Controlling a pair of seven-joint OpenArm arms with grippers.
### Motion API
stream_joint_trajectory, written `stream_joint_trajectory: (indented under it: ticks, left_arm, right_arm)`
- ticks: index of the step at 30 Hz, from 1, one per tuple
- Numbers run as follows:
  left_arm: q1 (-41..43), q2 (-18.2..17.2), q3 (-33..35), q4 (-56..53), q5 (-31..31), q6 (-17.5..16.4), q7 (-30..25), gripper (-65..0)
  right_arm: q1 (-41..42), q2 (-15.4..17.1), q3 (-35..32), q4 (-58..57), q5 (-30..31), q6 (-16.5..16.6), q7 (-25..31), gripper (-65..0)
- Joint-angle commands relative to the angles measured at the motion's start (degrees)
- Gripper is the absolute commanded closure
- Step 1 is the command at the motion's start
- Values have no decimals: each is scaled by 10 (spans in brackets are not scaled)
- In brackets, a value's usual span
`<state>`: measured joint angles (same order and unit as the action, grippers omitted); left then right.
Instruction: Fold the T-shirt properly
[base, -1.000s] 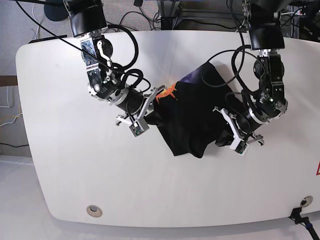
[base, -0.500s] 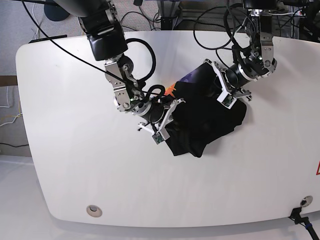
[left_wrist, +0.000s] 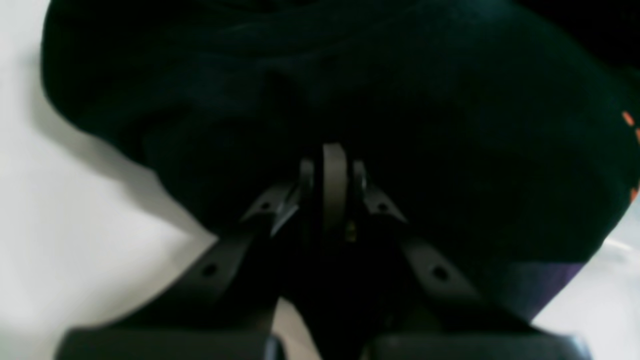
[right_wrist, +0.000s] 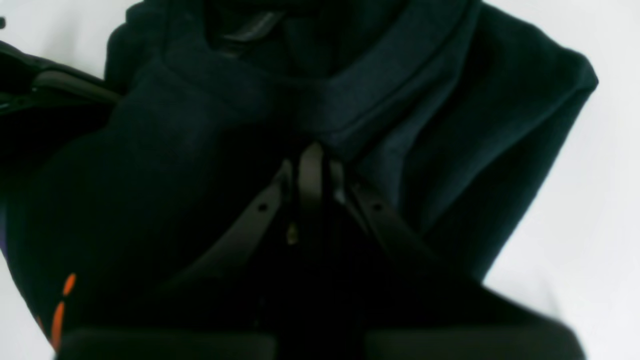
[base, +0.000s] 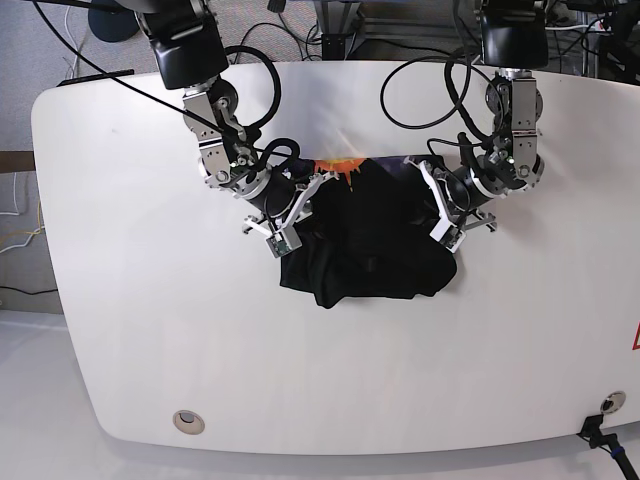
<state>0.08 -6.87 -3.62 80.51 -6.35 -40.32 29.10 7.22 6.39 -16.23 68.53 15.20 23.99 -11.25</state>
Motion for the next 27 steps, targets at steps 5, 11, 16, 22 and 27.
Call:
stream_joint_trajectory:
  ticks: [5,11,16,22,27]
  left_arm:
    - [14,0,-47,64,2,3,-47,0]
    - [16,0,-86,81,2,75,-192,0]
    - [33,1,-114,81,0,125,-275,0]
    - [95,1,-119,102,-1,139,-320,0]
    - [199,1,-127,179,-2,139,-320,0]
  right_arm:
    - [3,15,16,92,-12,-17,-15,0]
    - [6,54,18,161,-12,-88,-11,0]
    - [-19,75,18,183,-12,-138,28,0]
    - [-95,102,26,186,-12,-188,103,0]
    - [-201,102,96,259,-12,-188,105,0]
